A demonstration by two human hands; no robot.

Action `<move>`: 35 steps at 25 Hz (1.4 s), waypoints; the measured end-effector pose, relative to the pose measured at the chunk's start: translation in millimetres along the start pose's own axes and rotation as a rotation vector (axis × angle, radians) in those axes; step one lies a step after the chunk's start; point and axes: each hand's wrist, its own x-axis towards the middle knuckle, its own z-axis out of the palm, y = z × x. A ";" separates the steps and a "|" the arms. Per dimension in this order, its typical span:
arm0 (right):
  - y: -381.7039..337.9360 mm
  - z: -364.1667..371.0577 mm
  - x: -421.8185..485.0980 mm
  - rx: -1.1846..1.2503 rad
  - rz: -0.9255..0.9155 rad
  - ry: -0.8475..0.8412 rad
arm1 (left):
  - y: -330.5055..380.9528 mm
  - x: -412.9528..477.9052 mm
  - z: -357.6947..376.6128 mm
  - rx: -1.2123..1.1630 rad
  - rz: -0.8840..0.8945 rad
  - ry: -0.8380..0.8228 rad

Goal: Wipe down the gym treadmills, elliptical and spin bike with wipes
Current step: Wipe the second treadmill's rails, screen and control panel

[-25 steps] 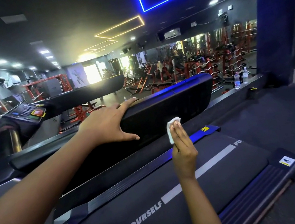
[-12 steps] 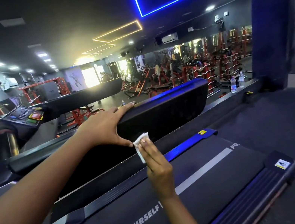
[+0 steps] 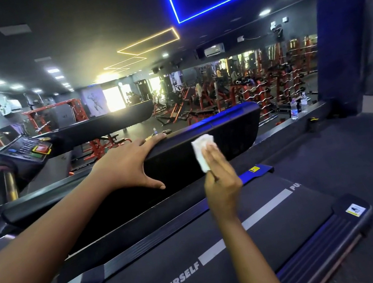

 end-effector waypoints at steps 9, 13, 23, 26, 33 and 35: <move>38.6 0.7 18.4 -0.118 -0.137 -0.160 | 0.3 -1.1 -1.2 -0.014 0.000 0.005; 77.4 -14.9 38.8 -0.143 0.090 -0.106 | 3.0 -1.8 -2.1 -0.004 -0.010 -0.002; 28.2 0.8 82.5 -0.070 -0.363 -0.340 | 8.1 5.8 -10.5 -0.110 0.010 -0.119; 44.7 1.2 96.3 -0.172 -0.520 -0.501 | 21.4 26.7 -9.9 -0.048 0.038 -0.051; 97.3 -18.5 169.1 -0.354 -0.350 -0.742 | 33.5 53.9 -3.4 -0.067 0.175 -0.011; 106.3 -21.7 187.0 -0.397 -0.305 -0.785 | 30.6 53.9 -0.3 -0.112 0.210 0.008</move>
